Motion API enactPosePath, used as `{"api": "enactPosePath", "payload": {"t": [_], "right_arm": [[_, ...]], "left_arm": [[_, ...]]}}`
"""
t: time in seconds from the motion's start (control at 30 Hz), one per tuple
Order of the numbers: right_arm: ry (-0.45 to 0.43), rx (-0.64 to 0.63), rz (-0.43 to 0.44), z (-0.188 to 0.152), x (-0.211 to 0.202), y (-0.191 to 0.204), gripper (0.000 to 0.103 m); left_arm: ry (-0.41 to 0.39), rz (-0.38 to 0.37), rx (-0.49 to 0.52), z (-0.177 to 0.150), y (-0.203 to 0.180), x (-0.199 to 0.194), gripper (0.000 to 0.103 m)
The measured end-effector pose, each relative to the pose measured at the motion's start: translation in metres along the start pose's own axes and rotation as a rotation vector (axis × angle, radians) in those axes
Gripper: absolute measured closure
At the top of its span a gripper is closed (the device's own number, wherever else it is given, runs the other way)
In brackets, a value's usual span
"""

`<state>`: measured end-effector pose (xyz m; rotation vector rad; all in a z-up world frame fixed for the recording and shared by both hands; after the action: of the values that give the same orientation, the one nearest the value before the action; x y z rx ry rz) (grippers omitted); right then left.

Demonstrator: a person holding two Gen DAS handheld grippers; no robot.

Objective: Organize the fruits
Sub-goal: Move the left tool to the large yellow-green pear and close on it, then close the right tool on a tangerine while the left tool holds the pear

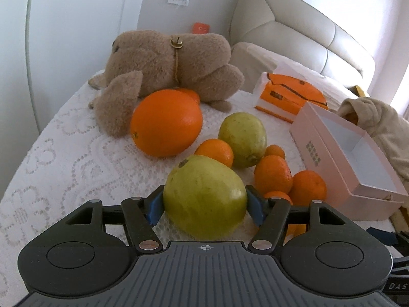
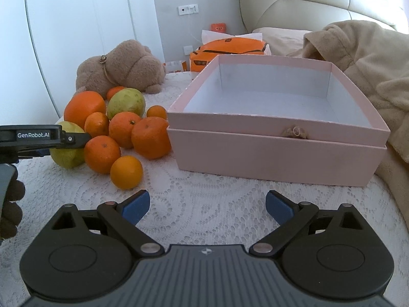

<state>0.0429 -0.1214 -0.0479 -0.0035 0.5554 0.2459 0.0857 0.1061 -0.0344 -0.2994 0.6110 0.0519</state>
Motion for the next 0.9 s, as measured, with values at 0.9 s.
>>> {"api": "enactPosePath", "payload": {"t": [0.9], "right_arm": [[-0.015, -0.162, 0.022, 0.002, -0.009, 0.035, 0.021]], "left_arm": [[-0.151, 0.082, -0.037, -0.029, 0.05, -0.063, 0.033]]}}
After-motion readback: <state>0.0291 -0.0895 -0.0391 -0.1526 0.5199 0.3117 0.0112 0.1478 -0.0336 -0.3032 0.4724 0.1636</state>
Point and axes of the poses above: each gripper's, at about its wrist camera, not at the fingertips, and x roughly the way its jaws point, y to its left, z to its top, the point moved 8 cm from there along x, roughly the way its jaws point, and after that the axes turned 4 degrees about -y, right-handed, at the moved point
